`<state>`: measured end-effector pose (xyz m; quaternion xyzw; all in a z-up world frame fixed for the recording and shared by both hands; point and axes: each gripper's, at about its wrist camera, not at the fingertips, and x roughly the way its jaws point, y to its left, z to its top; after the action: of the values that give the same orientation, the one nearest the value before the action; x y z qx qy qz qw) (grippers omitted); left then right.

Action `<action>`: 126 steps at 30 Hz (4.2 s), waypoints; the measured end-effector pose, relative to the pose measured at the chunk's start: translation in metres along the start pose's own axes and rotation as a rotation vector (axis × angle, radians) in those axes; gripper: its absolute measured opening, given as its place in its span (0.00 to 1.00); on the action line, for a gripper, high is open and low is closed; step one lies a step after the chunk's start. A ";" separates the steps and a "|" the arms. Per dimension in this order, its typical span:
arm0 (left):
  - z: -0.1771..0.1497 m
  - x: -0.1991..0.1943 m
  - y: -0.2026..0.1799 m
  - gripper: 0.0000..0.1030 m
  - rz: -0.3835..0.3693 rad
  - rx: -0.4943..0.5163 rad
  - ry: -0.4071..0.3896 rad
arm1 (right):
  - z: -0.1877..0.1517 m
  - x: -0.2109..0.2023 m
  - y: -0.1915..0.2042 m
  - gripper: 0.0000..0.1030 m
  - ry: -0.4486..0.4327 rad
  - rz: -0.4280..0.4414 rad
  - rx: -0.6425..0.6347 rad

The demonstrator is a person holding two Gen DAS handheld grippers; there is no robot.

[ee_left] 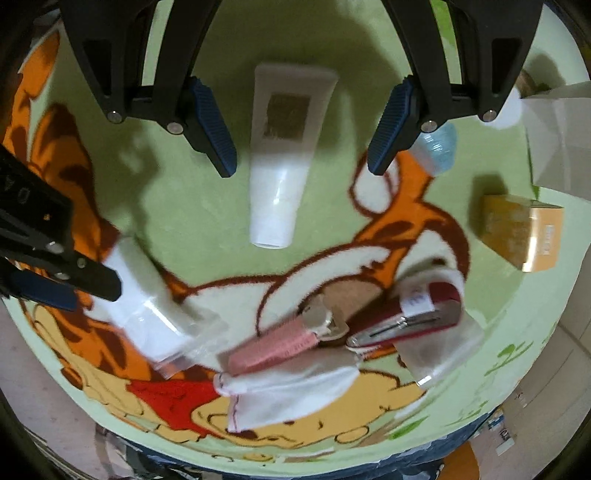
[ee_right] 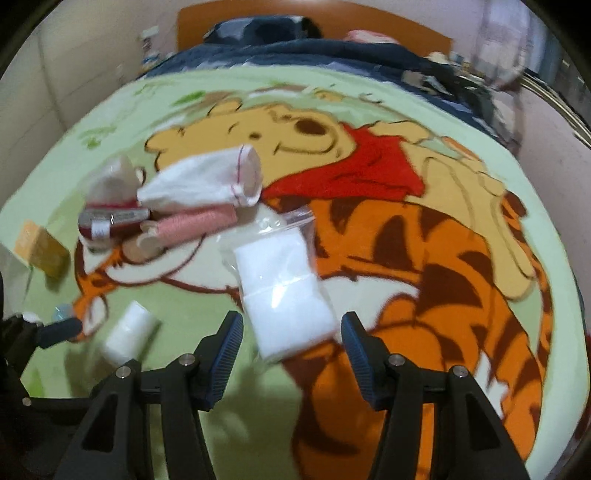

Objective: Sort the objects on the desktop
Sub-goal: 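Move both tools back toward the remaining items on the blanket, then grasp the white lotion tube with the left tool while the right tool grasps the cotton-pad bag, then lift and carry the lotion tube and cotton-pad bag with both tools to the paper box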

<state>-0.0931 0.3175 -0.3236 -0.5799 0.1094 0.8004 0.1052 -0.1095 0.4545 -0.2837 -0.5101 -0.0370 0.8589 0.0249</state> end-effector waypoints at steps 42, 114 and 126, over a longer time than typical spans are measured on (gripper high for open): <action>0.001 -0.002 -0.006 0.83 -0.033 0.027 -0.007 | -0.075 -0.006 -0.027 0.44 0.121 0.091 0.182; -0.078 -0.297 0.378 0.35 0.214 -0.301 -0.205 | 0.047 -0.285 0.355 0.40 -0.143 0.393 -0.099; -0.072 -0.285 0.387 0.35 0.196 -0.294 -0.164 | 0.054 -0.272 0.369 0.40 -0.103 0.371 -0.098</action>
<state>-0.0557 -0.0850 -0.0540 -0.5084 0.0383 0.8587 -0.0507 -0.0287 0.0629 -0.0534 -0.4643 0.0149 0.8708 -0.1607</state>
